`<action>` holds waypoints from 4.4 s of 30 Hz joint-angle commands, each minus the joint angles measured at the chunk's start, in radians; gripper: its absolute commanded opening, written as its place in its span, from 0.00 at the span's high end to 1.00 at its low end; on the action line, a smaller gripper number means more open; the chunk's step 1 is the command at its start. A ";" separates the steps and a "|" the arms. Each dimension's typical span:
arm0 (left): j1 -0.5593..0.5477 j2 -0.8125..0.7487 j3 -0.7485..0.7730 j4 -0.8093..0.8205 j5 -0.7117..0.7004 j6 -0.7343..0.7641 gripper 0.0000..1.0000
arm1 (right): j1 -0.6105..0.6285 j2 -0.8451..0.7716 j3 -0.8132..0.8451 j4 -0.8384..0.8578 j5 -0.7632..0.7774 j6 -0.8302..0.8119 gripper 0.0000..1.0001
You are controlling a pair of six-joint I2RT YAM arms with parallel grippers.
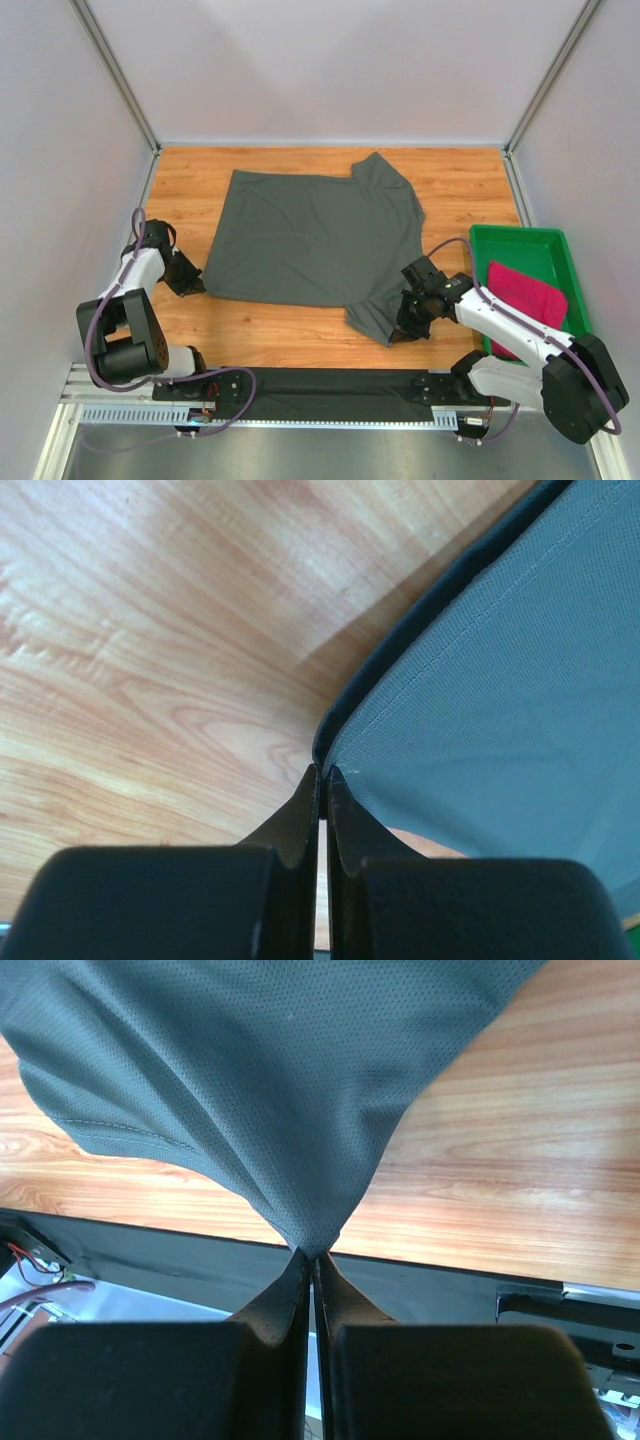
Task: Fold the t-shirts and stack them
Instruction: Flatten the tshirt out, then fold the tshirt
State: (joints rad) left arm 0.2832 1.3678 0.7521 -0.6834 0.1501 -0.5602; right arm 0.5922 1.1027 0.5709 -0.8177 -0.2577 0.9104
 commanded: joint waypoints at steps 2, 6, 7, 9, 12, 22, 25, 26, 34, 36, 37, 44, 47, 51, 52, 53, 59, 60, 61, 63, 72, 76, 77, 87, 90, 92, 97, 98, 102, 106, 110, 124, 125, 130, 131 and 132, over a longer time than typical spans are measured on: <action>0.005 -0.076 -0.007 -0.045 -0.023 -0.007 1.00 | 0.000 -0.050 -0.009 -0.004 -0.035 -0.005 1.00; 0.007 -0.114 -0.023 -0.085 -0.067 -0.043 1.00 | -0.002 -0.089 -0.014 -0.032 -0.046 -0.001 1.00; 0.007 -0.128 -0.026 -0.097 -0.079 -0.049 1.00 | 0.001 -0.093 -0.019 -0.034 -0.052 -0.001 1.00; 0.008 -0.137 -0.031 -0.105 -0.104 -0.069 1.00 | 0.000 -0.093 -0.029 -0.038 -0.069 -0.004 1.00; 0.007 -0.122 -0.020 -0.133 -0.124 -0.083 1.00 | 0.000 -0.113 -0.029 -0.064 -0.081 -0.008 1.00; 0.007 -0.072 -0.005 -0.116 -0.126 -0.061 1.00 | -0.126 -0.112 0.038 -0.120 -0.100 -0.113 1.00; 0.007 -0.056 0.003 -0.111 -0.141 -0.055 1.00 | -0.126 -0.067 0.050 -0.100 -0.118 -0.125 1.00; 0.008 -0.053 0.003 -0.117 -0.145 -0.067 0.98 | -0.126 -0.061 0.044 -0.084 -0.133 -0.127 1.00; 0.005 -0.098 -0.027 -0.093 -0.145 -0.078 0.58 | -0.127 -0.046 0.014 -0.043 -0.155 -0.130 1.00; 0.007 -0.082 -0.028 -0.078 -0.138 -0.072 0.58 | -0.126 -0.043 0.014 -0.037 -0.158 -0.133 1.00; 0.007 -0.076 -0.028 -0.074 -0.136 -0.072 0.57 | -0.126 -0.040 0.012 -0.035 -0.160 -0.133 1.00; 0.007 -0.055 -0.049 -0.085 -0.147 -0.110 0.64 | -0.126 -0.047 0.015 -0.043 -0.161 -0.131 1.00; 0.007 -0.056 -0.065 -0.087 -0.146 -0.124 0.65 | -0.126 -0.056 0.018 -0.044 -0.161 -0.125 1.00; 0.008 -0.041 -0.076 -0.106 -0.138 -0.141 0.66 | -0.126 -0.052 0.027 -0.047 -0.158 -0.128 1.00; 0.008 -0.039 -0.077 -0.111 -0.142 -0.145 0.65 | -0.127 -0.050 0.029 -0.049 -0.160 -0.130 1.00; 0.008 -0.044 -0.079 -0.108 -0.149 -0.145 0.64 | -0.127 -0.049 0.029 -0.051 -0.158 -0.130 1.00; 0.007 -0.003 -0.076 -0.067 -0.149 -0.122 0.87 | -0.127 -0.060 0.043 -0.069 -0.144 -0.131 1.00; 0.007 0.002 -0.068 -0.070 -0.173 -0.116 1.00 | -0.127 -0.061 0.052 -0.077 -0.138 -0.134 1.00; 0.007 0.004 -0.057 -0.071 -0.181 -0.109 1.00 | -0.127 -0.061 0.075 -0.086 -0.123 -0.137 1.00; 0.007 -0.015 -0.051 -0.076 -0.198 -0.103 1.00 | -0.127 -0.058 0.107 -0.116 -0.100 -0.154 1.00; -0.012 -0.053 0.015 -0.117 -0.156 -0.075 1.00 | -0.129 0.101 0.386 -0.207 -0.003 -0.260 1.00; -0.022 -0.032 0.084 -0.140 -0.156 -0.050 1.00 | -0.146 0.200 0.504 -0.231 0.028 -0.310 1.00; -0.024 -0.023 0.098 -0.140 -0.156 -0.044 1.00 | -0.169 0.230 0.544 -0.238 0.026 -0.317 1.00; -0.032 0.183 0.337 -0.150 -0.103 0.003 1.00 | -0.287 0.414 0.748 -0.244 0.003 -0.412 1.00; -0.041 0.237 0.394 -0.146 -0.084 0.002 1.00 | -0.304 0.476 0.819 -0.244 0.000 -0.433 1.00; -0.052 0.270 0.420 -0.148 -0.080 0.000 1.00 | -0.313 0.522 0.882 -0.253 -0.003 -0.441 1.00; -0.064 0.350 0.501 -0.154 -0.066 0.006 1.00 | -0.328 0.600 0.960 -0.281 -0.012 -0.462 1.00; -0.065 0.359 0.521 -0.154 -0.064 0.009 1.00 | -0.331 0.614 0.972 -0.285 -0.012 -0.467 1.00; -0.096 0.407 0.569 -0.162 -0.063 0.008 1.00 | -0.356 0.626 0.965 -0.297 -0.006 -0.481 1.00; -0.108 0.433 0.593 -0.163 -0.061 -0.001 1.00 | -0.377 0.643 0.949 -0.296 -0.015 -0.484 1.00; -0.115 0.450 0.615 -0.162 -0.064 -0.004 1.00 | -0.391 0.661 0.949 -0.294 -0.023 -0.490 1.00; -0.116 0.574 0.777 -0.191 -0.144 0.052 0.66 | -0.436 0.894 1.083 -0.146 0.006 -0.467 0.80; -0.118 0.579 0.817 -0.205 -0.147 0.068 0.62 | -0.442 0.920 1.151 -0.129 0.033 -0.472 0.77; -0.139 0.424 0.752 -0.199 -0.208 0.111 0.56 | -0.433 0.946 1.305 -0.279 0.183 -0.565 0.55; -0.148 0.389 0.722 -0.183 -0.195 0.132 0.56 | -0.425 0.921 1.278 -0.291 0.157 -0.579 0.54; -0.160 0.334 0.690 -0.153 -0.134 0.143 0.56 | -0.410 0.846 1.176 -0.300 0.125 -0.585 0.52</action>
State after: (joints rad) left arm 0.1577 1.8610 1.4929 -0.8608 -0.0189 -0.4854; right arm 0.1493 2.0880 1.8130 -1.0489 -0.1471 0.3908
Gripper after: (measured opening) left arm 0.434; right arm 0.464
